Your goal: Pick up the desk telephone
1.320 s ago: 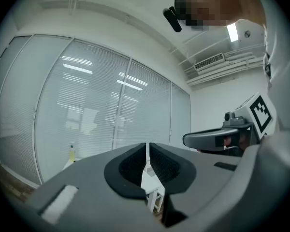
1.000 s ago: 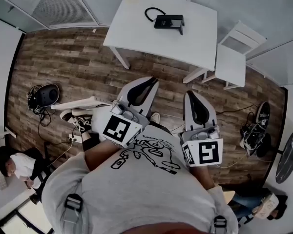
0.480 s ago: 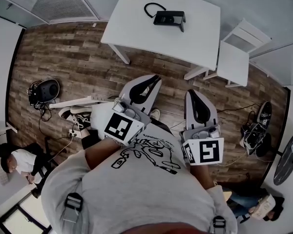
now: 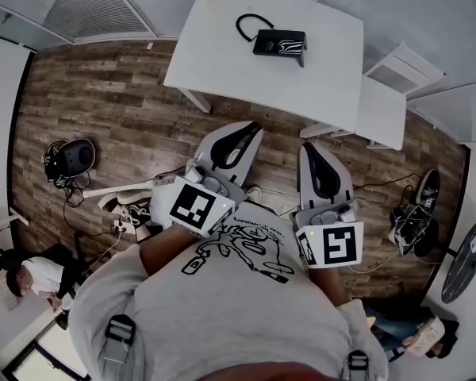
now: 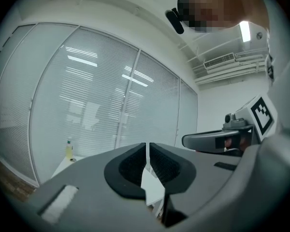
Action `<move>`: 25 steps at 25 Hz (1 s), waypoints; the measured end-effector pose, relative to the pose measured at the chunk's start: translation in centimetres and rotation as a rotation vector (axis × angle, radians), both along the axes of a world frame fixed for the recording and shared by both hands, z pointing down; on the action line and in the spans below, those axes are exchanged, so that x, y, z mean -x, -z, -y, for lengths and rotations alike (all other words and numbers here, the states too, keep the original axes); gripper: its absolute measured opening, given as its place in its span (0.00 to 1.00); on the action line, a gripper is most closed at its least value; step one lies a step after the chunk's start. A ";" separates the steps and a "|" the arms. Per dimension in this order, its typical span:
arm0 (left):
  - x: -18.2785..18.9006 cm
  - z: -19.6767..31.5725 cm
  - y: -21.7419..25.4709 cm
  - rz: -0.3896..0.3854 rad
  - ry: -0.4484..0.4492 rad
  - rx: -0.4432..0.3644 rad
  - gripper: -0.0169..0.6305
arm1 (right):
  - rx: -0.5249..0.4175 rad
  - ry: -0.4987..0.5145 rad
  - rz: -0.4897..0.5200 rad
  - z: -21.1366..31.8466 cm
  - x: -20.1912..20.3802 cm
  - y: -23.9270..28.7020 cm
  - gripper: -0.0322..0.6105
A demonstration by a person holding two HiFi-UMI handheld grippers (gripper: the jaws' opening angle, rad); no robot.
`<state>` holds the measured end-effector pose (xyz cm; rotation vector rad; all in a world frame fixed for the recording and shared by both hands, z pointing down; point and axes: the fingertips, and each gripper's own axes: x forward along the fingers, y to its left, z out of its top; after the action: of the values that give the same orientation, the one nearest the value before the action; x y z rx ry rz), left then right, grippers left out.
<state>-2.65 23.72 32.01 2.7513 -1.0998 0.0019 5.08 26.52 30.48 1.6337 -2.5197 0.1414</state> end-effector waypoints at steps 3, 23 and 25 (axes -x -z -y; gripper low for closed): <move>1.9 3.1 0.0 -0.005 0.000 0.004 0.06 | -0.002 0.003 -0.011 3.3 1.9 0.3 0.06; 5.5 15.6 -1.7 -0.004 -0.053 0.057 0.06 | 0.042 -0.049 -0.020 15.8 5.1 -1.0 0.06; 5.0 16.6 -1.6 0.001 -0.051 0.054 0.06 | 0.040 -0.048 -0.017 16.9 4.5 -1.0 0.06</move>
<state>-7.60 7.10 33.64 2.7303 -1.0143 0.0393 0.58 9.66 31.44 1.6739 -2.4497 0.1806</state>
